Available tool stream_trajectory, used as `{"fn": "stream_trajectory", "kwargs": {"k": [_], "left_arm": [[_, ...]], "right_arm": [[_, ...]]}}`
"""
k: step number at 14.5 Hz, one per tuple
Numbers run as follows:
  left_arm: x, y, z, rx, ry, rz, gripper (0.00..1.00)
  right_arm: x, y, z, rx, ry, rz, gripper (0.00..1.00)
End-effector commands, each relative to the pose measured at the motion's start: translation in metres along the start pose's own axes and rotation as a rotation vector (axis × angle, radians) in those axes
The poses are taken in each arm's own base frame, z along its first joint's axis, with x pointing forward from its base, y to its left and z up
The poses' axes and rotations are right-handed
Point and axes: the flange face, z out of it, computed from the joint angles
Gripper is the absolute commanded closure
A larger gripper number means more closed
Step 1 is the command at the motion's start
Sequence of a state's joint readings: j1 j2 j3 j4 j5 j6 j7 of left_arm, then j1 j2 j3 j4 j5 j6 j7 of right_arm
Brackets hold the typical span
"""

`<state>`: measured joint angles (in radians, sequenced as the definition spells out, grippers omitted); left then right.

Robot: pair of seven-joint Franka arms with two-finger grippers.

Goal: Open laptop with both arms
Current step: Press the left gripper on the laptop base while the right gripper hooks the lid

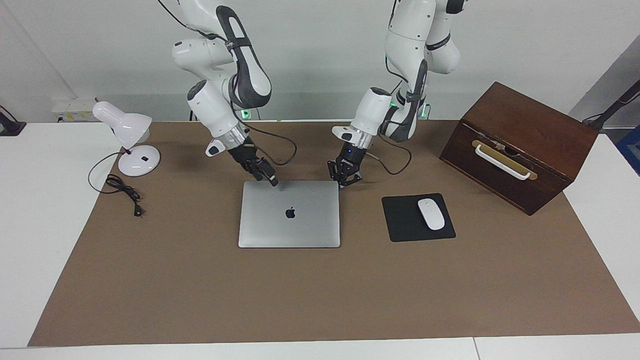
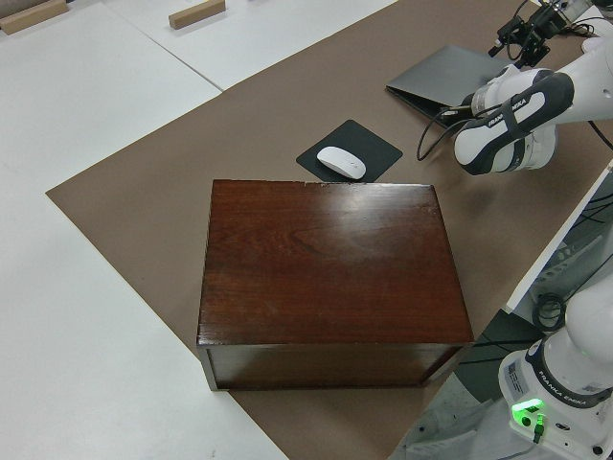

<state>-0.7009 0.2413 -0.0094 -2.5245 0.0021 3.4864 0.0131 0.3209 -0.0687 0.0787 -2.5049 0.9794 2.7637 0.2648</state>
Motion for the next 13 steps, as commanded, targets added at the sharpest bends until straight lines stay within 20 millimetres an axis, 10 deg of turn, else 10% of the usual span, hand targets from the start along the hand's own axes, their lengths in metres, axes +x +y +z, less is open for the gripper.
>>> {"fn": "stream_trajectory", "kwargs": {"k": [1,13], "left_arm": [[0.001,0.001,0.009,-0.001,0.01,0.024,1.0],[-0.003,0.002,0.012,-0.003,0.0,0.048,1.0]], "right_arm": [[0.002,-0.002,0.002,0.02,0.01,-0.015,0.0],[0.007,-0.012,0.002,0.06,0.011,0.005,0.0]]}}
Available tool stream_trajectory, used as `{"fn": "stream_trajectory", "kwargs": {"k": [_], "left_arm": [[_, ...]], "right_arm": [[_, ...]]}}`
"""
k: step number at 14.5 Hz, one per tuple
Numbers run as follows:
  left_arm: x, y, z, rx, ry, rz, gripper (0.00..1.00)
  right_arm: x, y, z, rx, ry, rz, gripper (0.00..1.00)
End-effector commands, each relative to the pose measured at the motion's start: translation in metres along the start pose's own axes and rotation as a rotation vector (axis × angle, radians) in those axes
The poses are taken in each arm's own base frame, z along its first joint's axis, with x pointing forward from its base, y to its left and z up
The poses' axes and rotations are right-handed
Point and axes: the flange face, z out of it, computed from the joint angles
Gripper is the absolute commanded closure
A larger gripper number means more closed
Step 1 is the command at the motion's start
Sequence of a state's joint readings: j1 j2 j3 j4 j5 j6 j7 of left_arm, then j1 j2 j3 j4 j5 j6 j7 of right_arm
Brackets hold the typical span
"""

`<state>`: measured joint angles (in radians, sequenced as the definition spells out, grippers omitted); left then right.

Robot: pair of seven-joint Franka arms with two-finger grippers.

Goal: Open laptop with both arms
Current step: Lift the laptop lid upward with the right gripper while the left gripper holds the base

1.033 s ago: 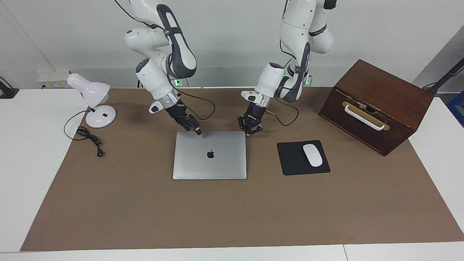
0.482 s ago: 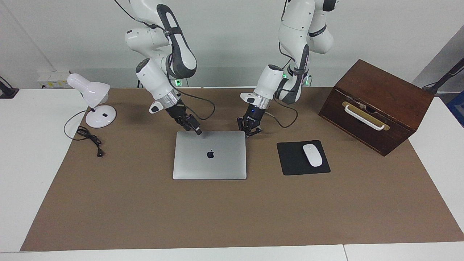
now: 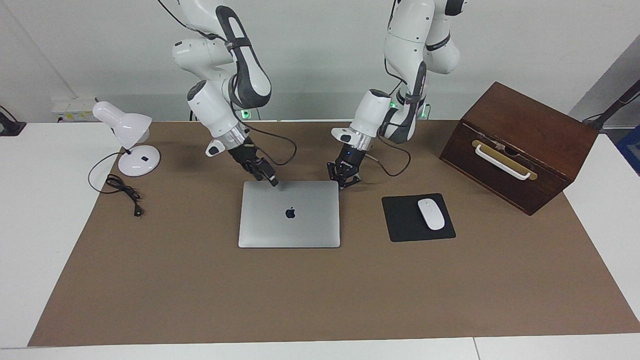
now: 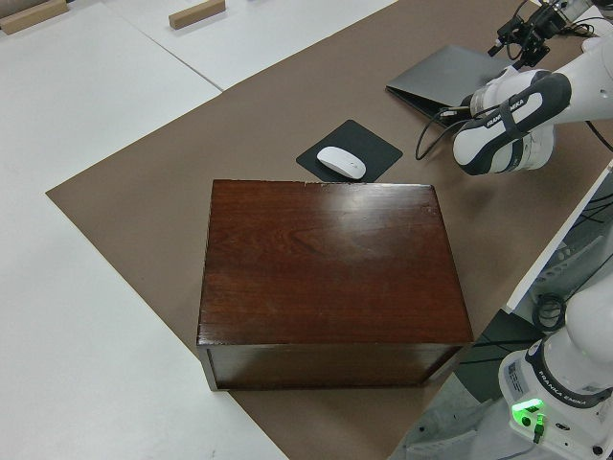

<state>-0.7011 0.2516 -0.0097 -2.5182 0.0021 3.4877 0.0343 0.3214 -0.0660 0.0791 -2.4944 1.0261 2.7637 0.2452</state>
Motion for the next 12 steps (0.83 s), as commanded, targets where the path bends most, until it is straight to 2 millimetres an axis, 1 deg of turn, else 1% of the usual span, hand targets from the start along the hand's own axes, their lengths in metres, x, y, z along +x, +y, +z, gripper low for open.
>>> {"fn": "stream_trajectory", "kwargs": {"k": [1,6,9,12], "left_arm": [[-0.002,0.002,0.009,-0.003,0.002,0.026,1.0],[-0.002,0.003,0.009,-0.003,0.002,0.027,1.0],[-0.002,0.003,0.009,-0.004,0.002,0.029,1.0],[-0.004,0.003,0.011,-0.003,-0.003,0.029,1.0]], "right_arm": [[0.008,-0.014,0.003,0.049,0.013,-0.013,0.0],[0.014,-0.028,0.001,0.113,0.019,-0.02,0.0],[0.021,-0.045,0.0,0.203,0.027,-0.045,0.0],[0.027,-0.057,0.0,0.224,0.035,-0.052,0.0]]}}
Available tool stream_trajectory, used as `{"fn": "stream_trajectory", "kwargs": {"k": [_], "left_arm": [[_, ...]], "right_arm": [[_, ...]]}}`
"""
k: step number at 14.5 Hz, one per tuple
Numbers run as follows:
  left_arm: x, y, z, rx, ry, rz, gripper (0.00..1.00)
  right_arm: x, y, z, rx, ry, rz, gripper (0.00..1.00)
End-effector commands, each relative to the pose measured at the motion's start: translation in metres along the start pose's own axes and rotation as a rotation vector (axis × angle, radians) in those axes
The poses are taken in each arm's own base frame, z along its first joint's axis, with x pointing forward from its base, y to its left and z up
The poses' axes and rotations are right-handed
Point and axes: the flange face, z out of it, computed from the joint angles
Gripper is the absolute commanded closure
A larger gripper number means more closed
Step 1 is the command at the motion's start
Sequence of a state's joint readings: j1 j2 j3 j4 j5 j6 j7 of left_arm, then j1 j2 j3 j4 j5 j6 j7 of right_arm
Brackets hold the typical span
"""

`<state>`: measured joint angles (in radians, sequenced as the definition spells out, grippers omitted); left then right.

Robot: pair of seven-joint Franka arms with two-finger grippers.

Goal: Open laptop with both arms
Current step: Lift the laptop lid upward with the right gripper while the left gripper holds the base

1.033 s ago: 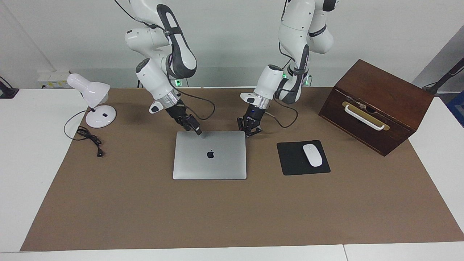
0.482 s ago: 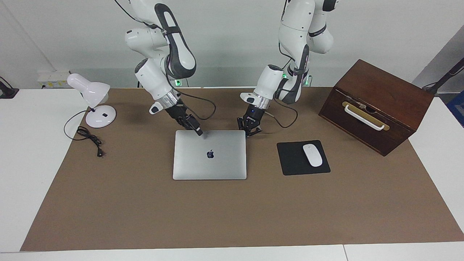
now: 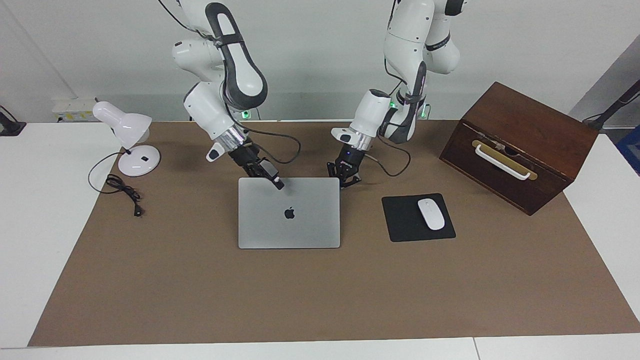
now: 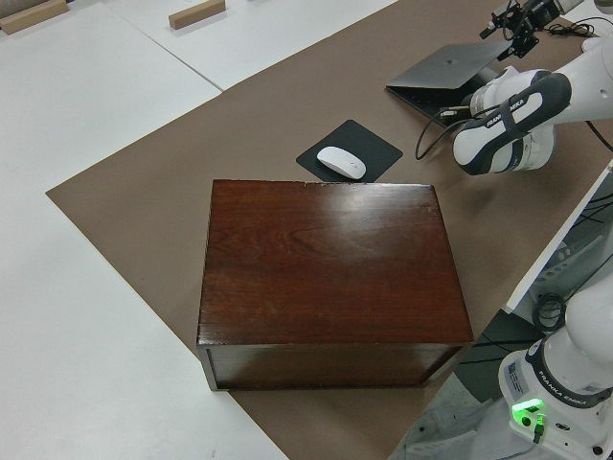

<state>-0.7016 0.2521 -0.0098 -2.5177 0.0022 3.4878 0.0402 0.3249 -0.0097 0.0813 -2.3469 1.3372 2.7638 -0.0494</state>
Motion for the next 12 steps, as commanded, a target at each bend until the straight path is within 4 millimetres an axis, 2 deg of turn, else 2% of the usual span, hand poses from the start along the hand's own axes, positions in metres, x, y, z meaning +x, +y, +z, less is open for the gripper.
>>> {"fn": "stream_trajectory", "kwargs": {"k": [1,7,12], "left_arm": [[-0.005,0.003,0.011,-0.003,-0.005,0.022,1.0],[-0.005,0.003,0.011,-0.003,-0.005,0.022,1.0],[-0.005,0.003,0.011,-0.004,-0.005,0.024,1.0]], "right_arm": [[0.015,-0.017,0.008,0.035,0.03,-0.018,0.0],[0.03,-0.036,0.009,0.067,0.045,-0.017,0.0],[0.04,-0.064,0.012,0.106,0.056,-0.043,0.0]]}}
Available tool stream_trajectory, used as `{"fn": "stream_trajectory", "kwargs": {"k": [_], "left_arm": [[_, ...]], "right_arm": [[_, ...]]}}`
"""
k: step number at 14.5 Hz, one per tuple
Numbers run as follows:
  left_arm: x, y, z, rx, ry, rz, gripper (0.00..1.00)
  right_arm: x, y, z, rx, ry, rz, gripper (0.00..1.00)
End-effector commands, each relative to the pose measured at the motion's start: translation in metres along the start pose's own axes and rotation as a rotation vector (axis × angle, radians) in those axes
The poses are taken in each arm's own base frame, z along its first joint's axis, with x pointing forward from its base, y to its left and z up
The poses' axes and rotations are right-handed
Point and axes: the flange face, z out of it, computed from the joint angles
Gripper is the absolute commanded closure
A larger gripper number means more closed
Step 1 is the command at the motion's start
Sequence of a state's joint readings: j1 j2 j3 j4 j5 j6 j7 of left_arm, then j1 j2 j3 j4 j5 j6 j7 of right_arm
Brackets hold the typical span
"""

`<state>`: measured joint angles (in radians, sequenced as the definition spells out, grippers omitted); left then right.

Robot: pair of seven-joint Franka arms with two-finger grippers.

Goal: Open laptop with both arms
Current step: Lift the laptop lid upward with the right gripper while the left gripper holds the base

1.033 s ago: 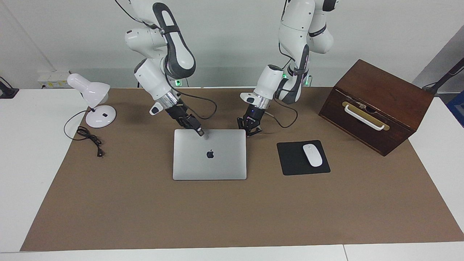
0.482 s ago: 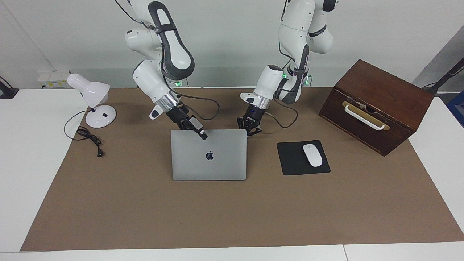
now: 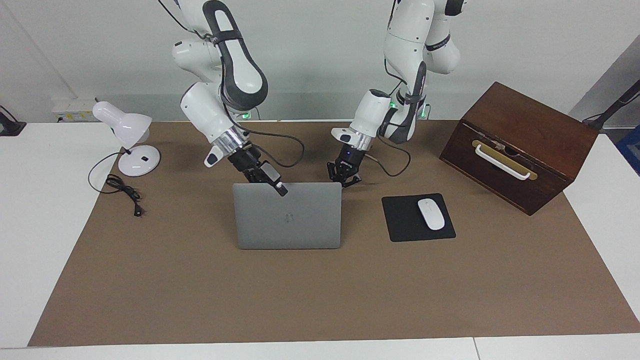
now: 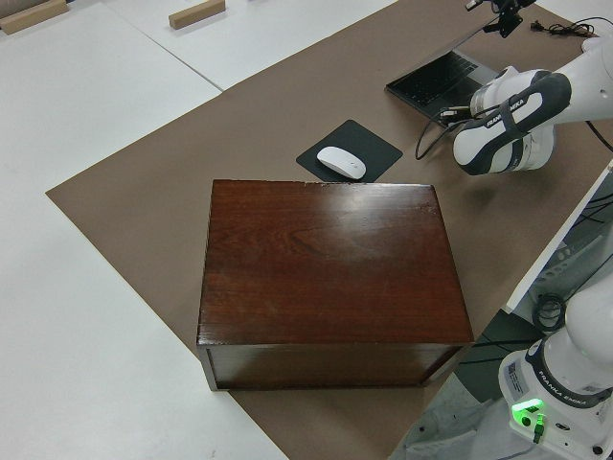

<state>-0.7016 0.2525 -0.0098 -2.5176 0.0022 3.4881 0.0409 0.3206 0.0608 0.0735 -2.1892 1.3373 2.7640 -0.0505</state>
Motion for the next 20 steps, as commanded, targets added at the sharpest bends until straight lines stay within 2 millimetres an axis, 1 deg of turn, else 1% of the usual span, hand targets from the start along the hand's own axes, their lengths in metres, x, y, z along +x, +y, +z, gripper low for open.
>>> {"fn": "stream_trajectory", "kwargs": {"k": [1,6,9,16,18,20], "left_arm": [[-0.005,0.003,0.011,-0.003,-0.005,0.022,1.0],[-0.005,0.003,0.011,-0.004,-0.005,0.023,1.0],[-0.005,0.003,0.011,-0.004,-0.005,0.023,1.0],[-0.005,0.003,0.011,-0.003,-0.005,0.022,1.0],[-0.005,0.003,0.011,-0.003,-0.005,0.022,1.0],[-0.005,0.003,0.011,-0.003,-0.005,0.022,1.0]], "right_arm": [[0.019,-0.014,0.014,0.027,0.026,-0.023,0.0],[0.031,-0.026,0.027,0.046,0.032,-0.022,0.0],[0.039,-0.031,0.03,0.056,0.034,-0.023,0.0],[0.045,-0.043,0.035,0.076,0.038,-0.027,0.0],[0.048,-0.055,0.035,0.095,0.045,-0.04,0.0],[0.051,-0.073,0.03,0.129,0.05,-0.056,0.0]]}}
